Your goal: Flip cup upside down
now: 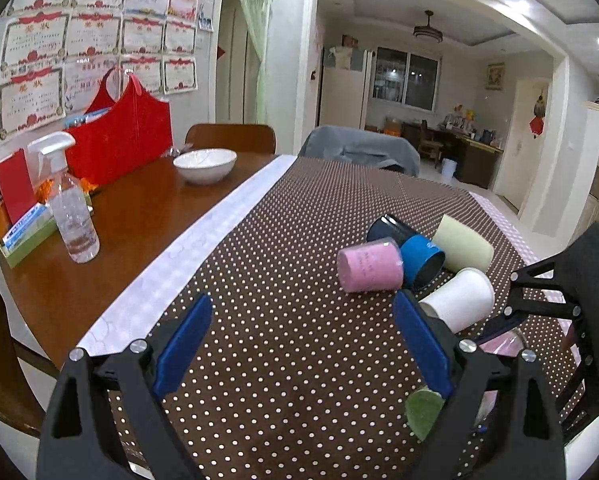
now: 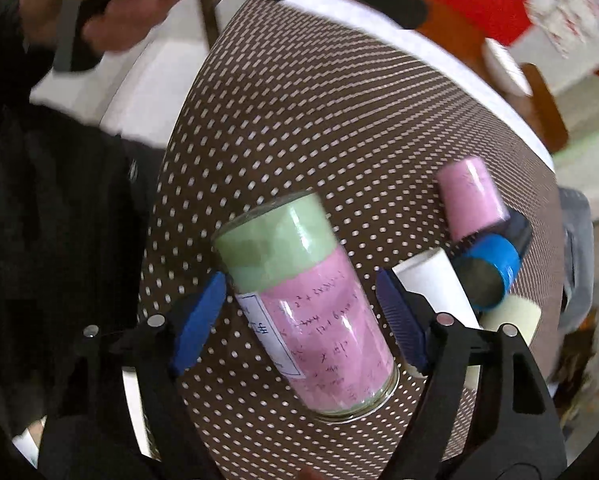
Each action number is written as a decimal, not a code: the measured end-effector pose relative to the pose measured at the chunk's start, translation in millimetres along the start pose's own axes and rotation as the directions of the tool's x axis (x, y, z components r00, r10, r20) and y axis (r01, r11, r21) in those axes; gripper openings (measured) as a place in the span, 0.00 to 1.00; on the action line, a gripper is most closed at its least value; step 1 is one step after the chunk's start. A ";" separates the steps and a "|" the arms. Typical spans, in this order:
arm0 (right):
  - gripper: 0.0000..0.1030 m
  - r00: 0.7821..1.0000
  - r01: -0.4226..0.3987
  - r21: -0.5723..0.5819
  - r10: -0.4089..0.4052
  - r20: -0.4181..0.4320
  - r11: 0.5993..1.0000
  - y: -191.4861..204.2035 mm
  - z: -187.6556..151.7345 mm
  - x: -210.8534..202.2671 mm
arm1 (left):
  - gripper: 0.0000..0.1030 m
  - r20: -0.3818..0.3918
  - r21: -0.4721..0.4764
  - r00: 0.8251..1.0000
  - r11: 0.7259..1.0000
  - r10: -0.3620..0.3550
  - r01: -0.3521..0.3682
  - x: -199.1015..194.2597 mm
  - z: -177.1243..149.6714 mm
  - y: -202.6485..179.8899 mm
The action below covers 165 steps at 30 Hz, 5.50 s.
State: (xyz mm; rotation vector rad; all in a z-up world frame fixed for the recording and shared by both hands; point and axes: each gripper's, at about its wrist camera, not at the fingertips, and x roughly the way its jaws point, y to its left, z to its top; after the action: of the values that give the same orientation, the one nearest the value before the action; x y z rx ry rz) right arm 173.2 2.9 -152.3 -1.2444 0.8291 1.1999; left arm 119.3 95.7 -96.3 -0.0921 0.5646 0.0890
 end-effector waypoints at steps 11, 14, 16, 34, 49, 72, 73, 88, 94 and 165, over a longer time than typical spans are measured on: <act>0.71 0.992 -0.082 -0.092 0.073 -0.101 0.992 -6.2 10.7 20.4 | 0.88 -0.047 0.001 0.999 1.000 -0.013 0.013 18.5 -4.3 0.4; 0.71 0.989 -0.100 -0.112 0.087 -0.116 0.989 -5.0 16.9 25.4 | 0.88 -0.058 -0.005 0.998 1.000 -0.006 0.006 21.7 -4.5 2.1; 0.70 0.988 -0.110 -0.112 0.096 -0.123 0.988 -6.1 20.5 28.4 | 0.88 -0.065 -0.009 0.998 1.000 0.002 -0.003 23.7 -4.5 4.5; 0.68 0.991 -0.112 0.087 0.117 -0.065 0.990 -26.7 6.3 22.7 | 0.88 -0.071 -0.039 0.997 0.999 -0.003 0.000 27.5 -7.5 12.8; 0.68 0.960 -0.124 0.588 -0.052 0.273 0.799 -50.5 -62.1 -23.1 | 0.88 -0.018 0.061 0.996 0.994 -0.092 0.093 6.5 0.3 -24.2; 0.68 0.711 -0.204 0.893 -0.566 0.417 0.402 0.7 -99.3 -94.1 | 0.88 0.087 0.150 0.987 0.982 -0.131 0.117 -51.6 7.8 -40.2; 0.68 0.697 -0.195 0.897 -0.587 0.412 0.397 4.2 -98.5 -97.8 | 0.88 0.090 0.156 0.987 0.981 -0.131 0.116 -52.9 8.1 -41.0; 0.68 0.633 -0.076 0.950 -0.721 0.282 0.305 12.1 -80.6 -67.9 | 0.88 0.149 0.162 0.980 0.981 -0.132 0.107 -74.9 13.6 -43.2; 0.68 0.640 -0.070 0.956 -0.723 0.262 0.284 12.0 -83.9 -57.2 | 0.88 0.146 0.157 0.981 0.982 -0.131 0.108 -73.0 14.0 -42.5; 0.94 0.630 0.039 0.996 -0.771 -0.090 -0.085 75.8 -102.5 -201.1 | 0.88 0.193 0.123 0.975 0.989 -0.110 0.088 -155.1 28.6 -67.6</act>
State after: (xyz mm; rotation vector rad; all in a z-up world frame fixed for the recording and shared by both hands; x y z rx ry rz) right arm 69.0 -146.4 1.1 0.1557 0.4483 0.0838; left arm 11.4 22.8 15.4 -0.0001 0.3629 -0.0312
